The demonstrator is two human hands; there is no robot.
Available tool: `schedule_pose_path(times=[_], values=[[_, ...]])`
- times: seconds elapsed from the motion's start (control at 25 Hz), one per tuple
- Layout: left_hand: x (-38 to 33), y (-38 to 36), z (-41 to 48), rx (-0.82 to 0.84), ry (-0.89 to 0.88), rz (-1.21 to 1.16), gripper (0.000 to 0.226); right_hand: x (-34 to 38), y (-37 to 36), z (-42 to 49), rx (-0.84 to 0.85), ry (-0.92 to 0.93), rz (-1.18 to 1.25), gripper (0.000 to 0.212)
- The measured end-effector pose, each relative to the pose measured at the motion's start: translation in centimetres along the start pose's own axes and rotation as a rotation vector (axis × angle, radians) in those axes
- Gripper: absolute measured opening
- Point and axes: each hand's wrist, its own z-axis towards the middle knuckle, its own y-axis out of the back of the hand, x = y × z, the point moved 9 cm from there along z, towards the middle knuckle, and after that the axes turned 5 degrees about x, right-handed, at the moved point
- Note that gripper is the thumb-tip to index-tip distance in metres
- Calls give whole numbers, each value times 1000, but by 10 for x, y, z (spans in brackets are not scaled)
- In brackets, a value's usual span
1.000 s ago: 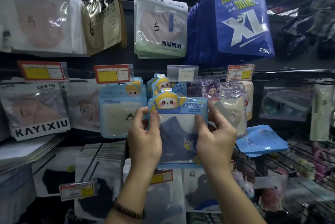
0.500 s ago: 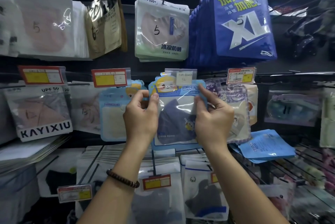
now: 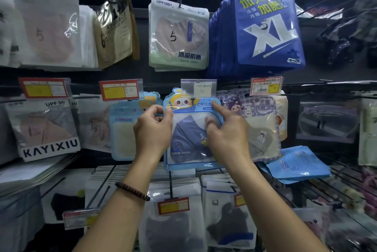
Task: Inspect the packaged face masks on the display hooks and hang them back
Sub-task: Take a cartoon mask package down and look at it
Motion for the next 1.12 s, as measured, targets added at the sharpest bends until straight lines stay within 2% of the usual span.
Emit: schedule_pose_path(times=[0.12,0.24,0.52,0.68,0.8,0.88,1.0,1.04,1.12], values=[[1,-2,9,-21,-7,81,25,0,-24,-4,164,6,-236,74],[0,-8,15,-7,-27,152,24,-5,-39,-19,261,-17,-307,75],[11,-20,20,69,-1,150,21,-4,-38,-42,308,41,-249,53],[16,-13,8,114,84,403,29,-11,-6,-52,267,59,-148,27],[-3,-6,-24,25,-53,563,32,-33,32,-53,176,64,-113,12],[-28,-17,-60,4,-204,501,25,-56,60,-53,118,58,-143,10],[-67,-66,-116,191,-391,229,22,-105,105,-52,46,8,-216,9],[-72,-91,-131,295,-378,138,20,-124,122,-50,20,-14,-261,8],[-66,-146,-155,525,-210,-21,14,-164,147,-44,-2,-67,-363,7]])
